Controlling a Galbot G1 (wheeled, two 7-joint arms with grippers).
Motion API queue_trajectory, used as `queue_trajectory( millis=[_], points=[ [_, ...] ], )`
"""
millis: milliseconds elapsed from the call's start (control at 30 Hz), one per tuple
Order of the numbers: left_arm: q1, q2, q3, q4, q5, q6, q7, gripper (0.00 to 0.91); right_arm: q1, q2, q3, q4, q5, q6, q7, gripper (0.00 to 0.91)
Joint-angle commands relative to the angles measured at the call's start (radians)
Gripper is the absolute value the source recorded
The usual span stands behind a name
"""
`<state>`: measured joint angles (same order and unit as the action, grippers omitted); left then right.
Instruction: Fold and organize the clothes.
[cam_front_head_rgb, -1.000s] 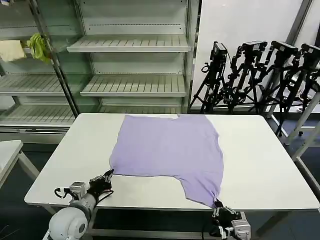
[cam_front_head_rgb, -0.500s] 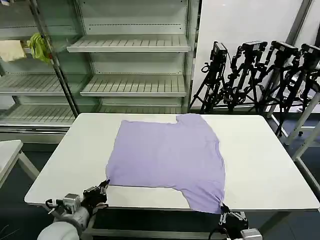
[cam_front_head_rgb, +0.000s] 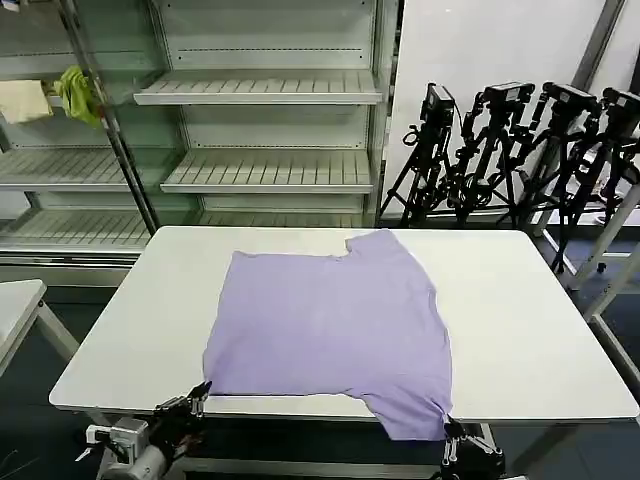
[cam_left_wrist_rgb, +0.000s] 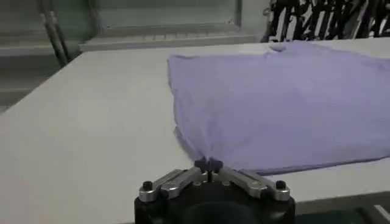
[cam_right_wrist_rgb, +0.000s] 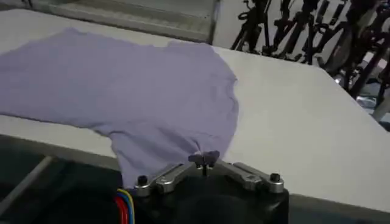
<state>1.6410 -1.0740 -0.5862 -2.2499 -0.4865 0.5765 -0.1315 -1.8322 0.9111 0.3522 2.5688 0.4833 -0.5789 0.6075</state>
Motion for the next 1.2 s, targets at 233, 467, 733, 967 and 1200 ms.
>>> queue_trajectory(
  millis=[233, 467, 733, 967, 1200],
  points=[
    [-0.058, 0.005, 0.004, 0.006, -0.037, 0.0, -0.009, 0.01, 0.11, -0.008, 0.001, 0.027, 0.048, 0.0, 0.004, 0.0],
    [-0.148, 0.012, 0.028, 0.083, -0.057, 0.0, -0.009, 0.01, 0.255, -0.014, 0.002, -0.042, 0.116, 0.001, 0.001, 0.0],
    [-0.255, 0.031, 0.049, 0.138, -0.09, 0.0, -0.017, 0.01, 0.408, -0.022, 0.007, -0.141, 0.18, 0.001, -0.01, 0.0],
    [-0.358, 0.051, 0.046, 0.191, -0.135, 0.001, -0.016, 0.01, 0.531, -0.01, -0.012, -0.245, 0.209, 0.001, -0.016, 0.0],
    [-0.425, 0.057, 0.066, 0.247, -0.144, 0.0, -0.01, 0.01, 0.637, 0.005, -0.036, -0.375, 0.221, 0.002, -0.032, 0.0]
  ],
)
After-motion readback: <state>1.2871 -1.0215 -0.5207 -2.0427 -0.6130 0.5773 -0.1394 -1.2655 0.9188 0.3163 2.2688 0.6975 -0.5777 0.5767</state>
